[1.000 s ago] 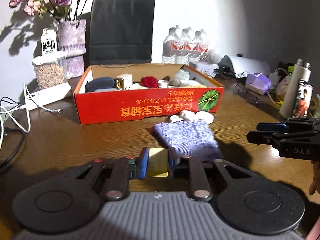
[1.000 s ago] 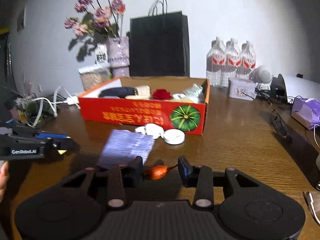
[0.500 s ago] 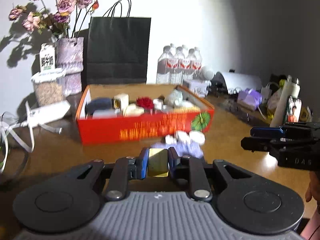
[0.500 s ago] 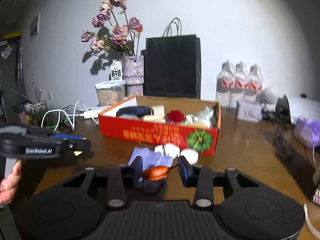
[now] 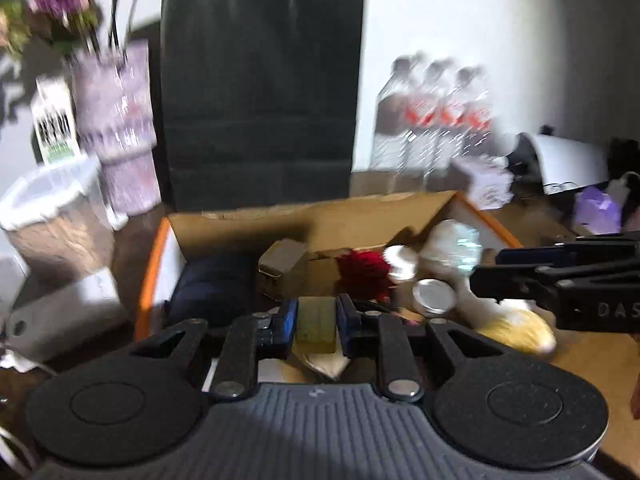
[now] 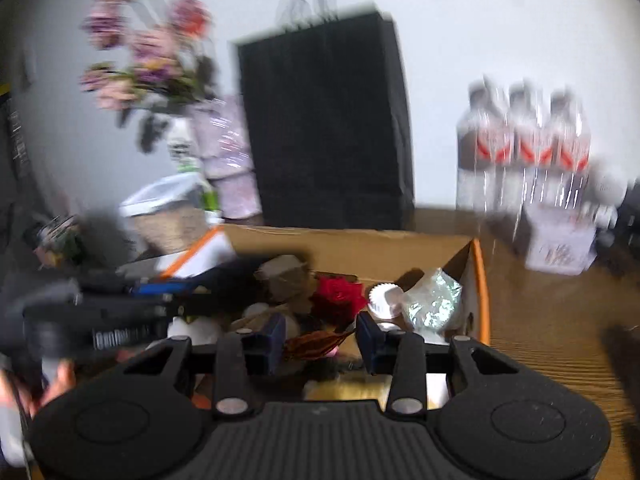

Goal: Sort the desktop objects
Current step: 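Carry the block and orange item over the box and release both, then grasp the lavender cloth pouch with the left gripper while the right gripper grasps a white lid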

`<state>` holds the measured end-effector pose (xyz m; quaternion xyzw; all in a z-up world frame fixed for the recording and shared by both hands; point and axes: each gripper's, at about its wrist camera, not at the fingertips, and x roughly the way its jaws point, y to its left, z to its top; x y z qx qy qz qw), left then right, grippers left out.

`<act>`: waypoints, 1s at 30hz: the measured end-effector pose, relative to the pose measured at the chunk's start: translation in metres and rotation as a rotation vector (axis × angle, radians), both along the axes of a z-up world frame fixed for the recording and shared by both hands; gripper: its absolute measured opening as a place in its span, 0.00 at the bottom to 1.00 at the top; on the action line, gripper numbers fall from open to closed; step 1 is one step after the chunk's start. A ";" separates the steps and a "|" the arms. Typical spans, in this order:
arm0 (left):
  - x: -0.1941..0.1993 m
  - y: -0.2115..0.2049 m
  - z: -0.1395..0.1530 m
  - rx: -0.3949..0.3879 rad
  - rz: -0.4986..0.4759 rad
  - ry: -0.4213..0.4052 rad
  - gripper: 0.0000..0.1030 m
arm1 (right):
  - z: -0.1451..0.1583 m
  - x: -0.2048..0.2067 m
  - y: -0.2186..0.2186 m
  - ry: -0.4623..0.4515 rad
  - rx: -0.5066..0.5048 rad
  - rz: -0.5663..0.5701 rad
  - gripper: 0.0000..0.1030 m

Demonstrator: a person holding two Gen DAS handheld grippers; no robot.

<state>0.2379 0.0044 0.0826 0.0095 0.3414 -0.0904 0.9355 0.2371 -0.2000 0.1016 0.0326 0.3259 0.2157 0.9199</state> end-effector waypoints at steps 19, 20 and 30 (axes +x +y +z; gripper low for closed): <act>-0.076 0.027 0.041 -0.047 0.028 -0.167 0.98 | -0.001 -0.023 0.002 -0.050 -0.071 -0.072 0.72; -0.090 0.027 0.042 -0.055 0.029 -0.177 0.99 | 0.002 -0.039 -0.001 -0.073 -0.070 -0.070 0.76; -0.222 0.006 -0.003 0.013 0.049 -0.180 1.00 | -0.039 -0.186 -0.018 -0.114 -0.101 -0.042 0.81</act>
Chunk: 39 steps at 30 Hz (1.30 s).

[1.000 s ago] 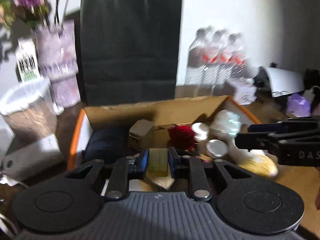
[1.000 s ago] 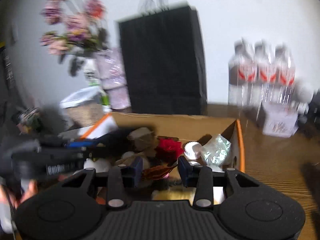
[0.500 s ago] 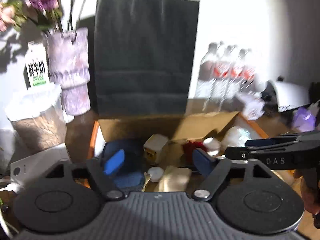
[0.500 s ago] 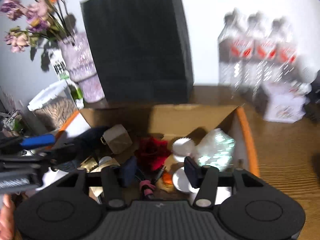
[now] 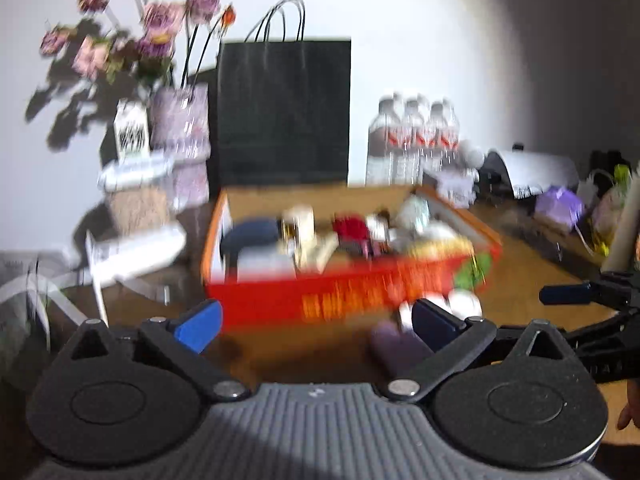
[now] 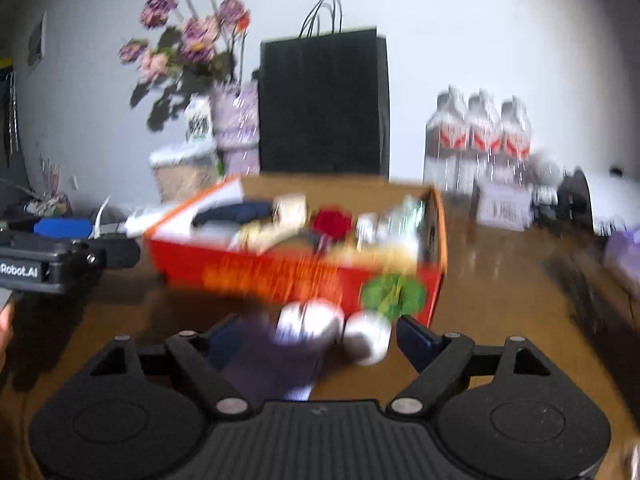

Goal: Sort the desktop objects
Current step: 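Grasp the lavender cloth pouch with the left gripper while the right gripper grasps a white lid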

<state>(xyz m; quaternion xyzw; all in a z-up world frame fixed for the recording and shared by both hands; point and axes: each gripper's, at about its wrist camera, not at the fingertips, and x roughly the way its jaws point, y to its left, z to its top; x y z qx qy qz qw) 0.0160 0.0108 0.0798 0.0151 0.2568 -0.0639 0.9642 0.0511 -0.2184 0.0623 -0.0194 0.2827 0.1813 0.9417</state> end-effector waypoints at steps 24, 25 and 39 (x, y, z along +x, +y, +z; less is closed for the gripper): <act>0.009 -0.017 -0.058 -0.009 -0.069 0.111 1.00 | -0.039 -0.003 -0.028 0.091 0.034 -0.098 0.78; 0.018 -0.019 -0.057 -0.021 -0.079 0.118 1.00 | -0.040 0.006 -0.028 0.101 0.040 -0.091 0.77; 0.065 -0.085 -0.075 0.013 -0.206 0.189 0.92 | -0.053 0.100 -0.017 0.108 -0.100 0.018 0.59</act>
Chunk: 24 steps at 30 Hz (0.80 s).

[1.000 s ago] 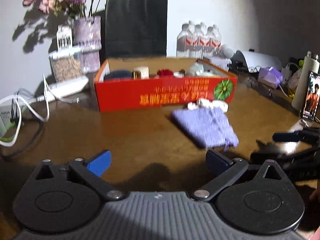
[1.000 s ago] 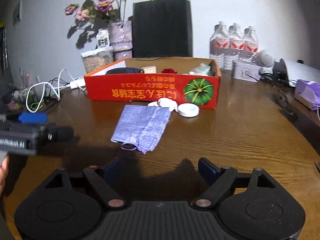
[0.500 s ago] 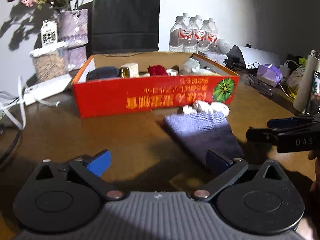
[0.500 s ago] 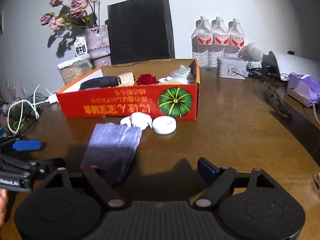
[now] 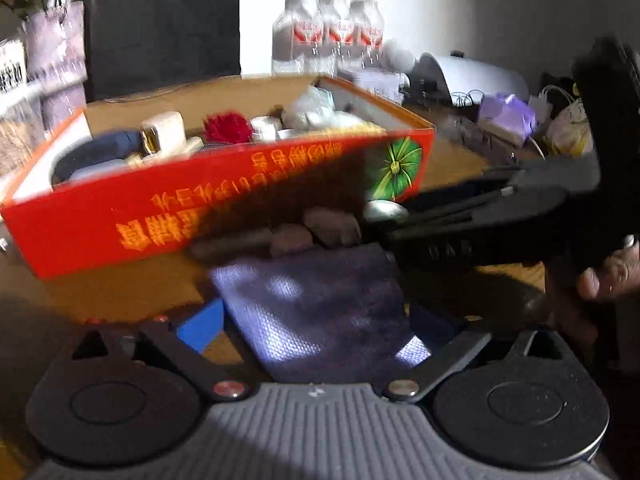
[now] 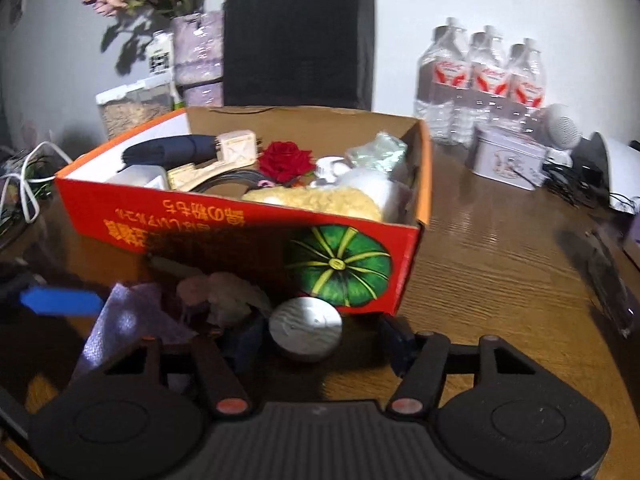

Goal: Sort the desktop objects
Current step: 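Grasp the lavender cloth pouch with the left gripper while the right gripper grasps a white lid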

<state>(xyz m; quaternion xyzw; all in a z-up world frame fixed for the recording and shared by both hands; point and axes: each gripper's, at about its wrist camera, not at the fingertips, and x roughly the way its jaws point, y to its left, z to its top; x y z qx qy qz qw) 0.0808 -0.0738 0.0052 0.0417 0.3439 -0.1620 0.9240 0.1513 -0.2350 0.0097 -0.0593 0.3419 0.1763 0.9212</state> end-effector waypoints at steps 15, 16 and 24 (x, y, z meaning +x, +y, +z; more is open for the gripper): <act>-0.078 0.003 0.018 -0.030 0.023 -0.050 0.11 | 0.012 -0.073 -0.021 -0.037 0.084 -0.062 0.37; -0.087 0.007 0.021 -0.033 0.032 -0.062 0.11 | 0.014 -0.084 -0.025 -0.043 0.098 -0.070 0.37; -0.135 0.036 0.054 -0.062 0.095 -0.138 0.11 | 0.033 -0.161 -0.023 -0.100 0.163 -0.048 0.37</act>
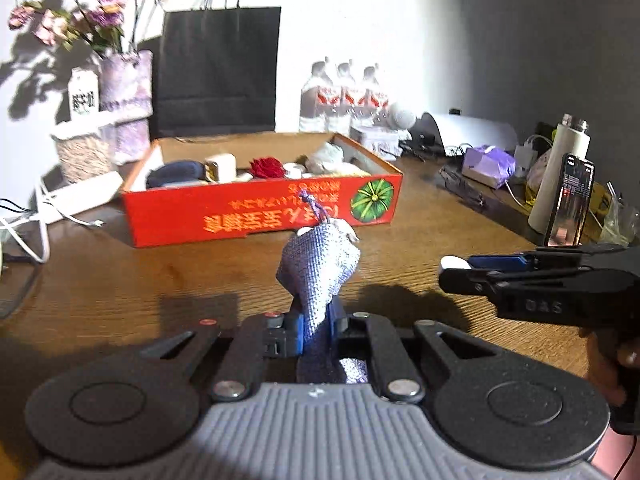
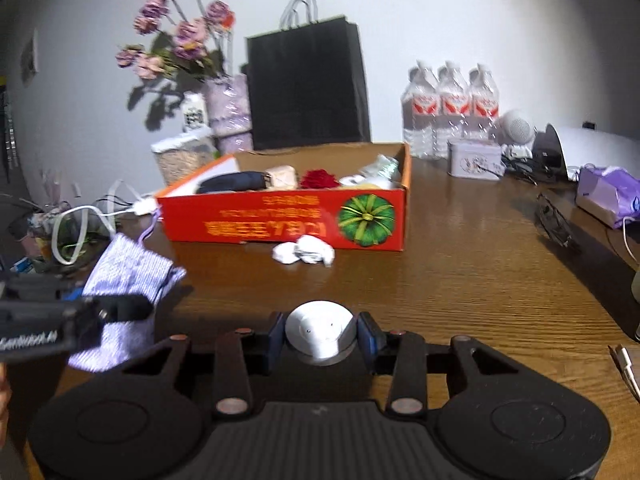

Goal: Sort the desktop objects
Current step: 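Grasp the lavender cloth pouch with the left gripper while the right gripper grasps a white lid, then drop the pouch and white lid into the box from both grippers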

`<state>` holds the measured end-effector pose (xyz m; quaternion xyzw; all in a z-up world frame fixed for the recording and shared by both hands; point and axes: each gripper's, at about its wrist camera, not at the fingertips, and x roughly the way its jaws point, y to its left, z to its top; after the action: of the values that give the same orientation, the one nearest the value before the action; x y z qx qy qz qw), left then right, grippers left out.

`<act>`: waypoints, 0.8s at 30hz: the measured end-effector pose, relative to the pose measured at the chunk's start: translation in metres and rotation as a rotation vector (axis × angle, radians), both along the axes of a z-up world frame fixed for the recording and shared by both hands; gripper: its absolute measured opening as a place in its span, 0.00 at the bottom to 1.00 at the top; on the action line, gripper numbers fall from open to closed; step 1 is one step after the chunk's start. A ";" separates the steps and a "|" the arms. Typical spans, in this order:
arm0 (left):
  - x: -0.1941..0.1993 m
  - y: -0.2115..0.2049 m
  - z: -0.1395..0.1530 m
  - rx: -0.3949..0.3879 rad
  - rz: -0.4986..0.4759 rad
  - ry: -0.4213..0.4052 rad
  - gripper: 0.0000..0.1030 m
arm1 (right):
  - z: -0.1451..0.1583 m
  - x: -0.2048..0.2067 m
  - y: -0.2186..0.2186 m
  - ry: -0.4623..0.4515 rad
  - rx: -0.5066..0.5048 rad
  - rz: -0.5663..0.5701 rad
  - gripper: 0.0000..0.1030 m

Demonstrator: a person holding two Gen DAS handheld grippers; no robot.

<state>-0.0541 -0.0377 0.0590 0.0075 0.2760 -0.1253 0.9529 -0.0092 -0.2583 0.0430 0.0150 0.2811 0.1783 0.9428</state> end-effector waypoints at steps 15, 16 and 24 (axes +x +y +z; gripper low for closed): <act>-0.048 0.029 0.002 -0.083 0.039 0.036 0.11 | 0.007 -0.074 0.045 -0.045 0.049 0.156 0.37; -0.044 0.031 0.002 -0.084 0.047 0.037 0.11 | 0.008 -0.072 0.047 -0.046 0.050 0.159 0.37; 0.033 0.039 0.054 -0.055 0.017 -0.098 0.11 | 0.049 -0.009 0.044 -0.132 0.048 0.140 0.37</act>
<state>-0.0206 0.0013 0.1131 -0.0152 0.2256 -0.1243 0.9661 -0.0184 -0.2141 0.0921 0.0063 0.2143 0.2512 0.9439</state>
